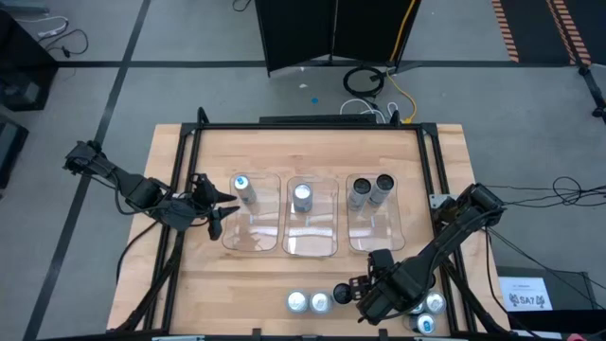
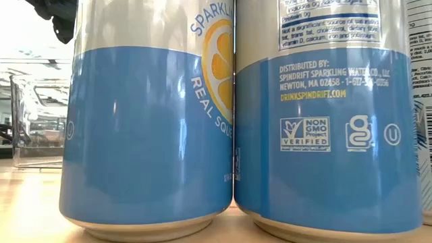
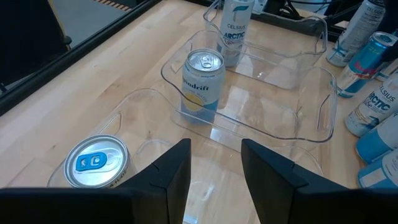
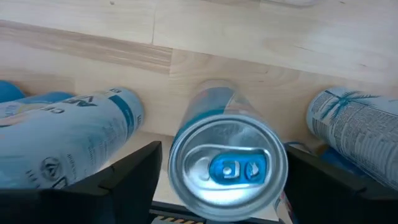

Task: Sort soda cans
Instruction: Put the top blue soda can into the left transparent bin

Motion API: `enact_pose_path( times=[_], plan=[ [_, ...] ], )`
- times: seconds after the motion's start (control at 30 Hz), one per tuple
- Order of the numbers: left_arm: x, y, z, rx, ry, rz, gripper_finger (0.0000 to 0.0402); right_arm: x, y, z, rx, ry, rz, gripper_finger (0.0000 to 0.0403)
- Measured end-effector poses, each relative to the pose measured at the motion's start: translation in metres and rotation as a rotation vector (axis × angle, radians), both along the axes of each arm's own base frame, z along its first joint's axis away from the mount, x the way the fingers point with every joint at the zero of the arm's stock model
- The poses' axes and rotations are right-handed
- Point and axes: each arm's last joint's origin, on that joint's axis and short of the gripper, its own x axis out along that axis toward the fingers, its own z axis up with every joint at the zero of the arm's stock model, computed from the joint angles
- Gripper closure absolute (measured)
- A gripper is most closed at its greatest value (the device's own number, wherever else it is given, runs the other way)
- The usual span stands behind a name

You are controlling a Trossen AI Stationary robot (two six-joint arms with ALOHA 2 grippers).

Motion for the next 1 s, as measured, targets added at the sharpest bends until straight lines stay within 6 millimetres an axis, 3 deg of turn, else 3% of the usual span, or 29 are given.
enact_pose_path(
  times=[0.4,0.57,0.7,1.0],
  plan=[
    [0.0,0.0,0.0,0.001,0.001,0.0,0.025,-0.005,-0.004,0.04,-0.026,0.029,0.003,0.0008],
    [0.0,0.0,0.0,0.001,0.0,0.0,0.025,-0.008,-0.007,0.069,-0.026,0.01,0.017,0.0008],
    [0.001,0.0,0.001,-0.005,-0.01,0.001,0.025,-0.008,-0.007,0.087,-0.042,-0.087,0.132,0.0008],
    [0.003,-0.002,0.004,-0.038,-0.041,-0.013,0.025,-0.007,-0.006,0.093,-0.066,-0.127,0.319,0.0009]
  ],
)
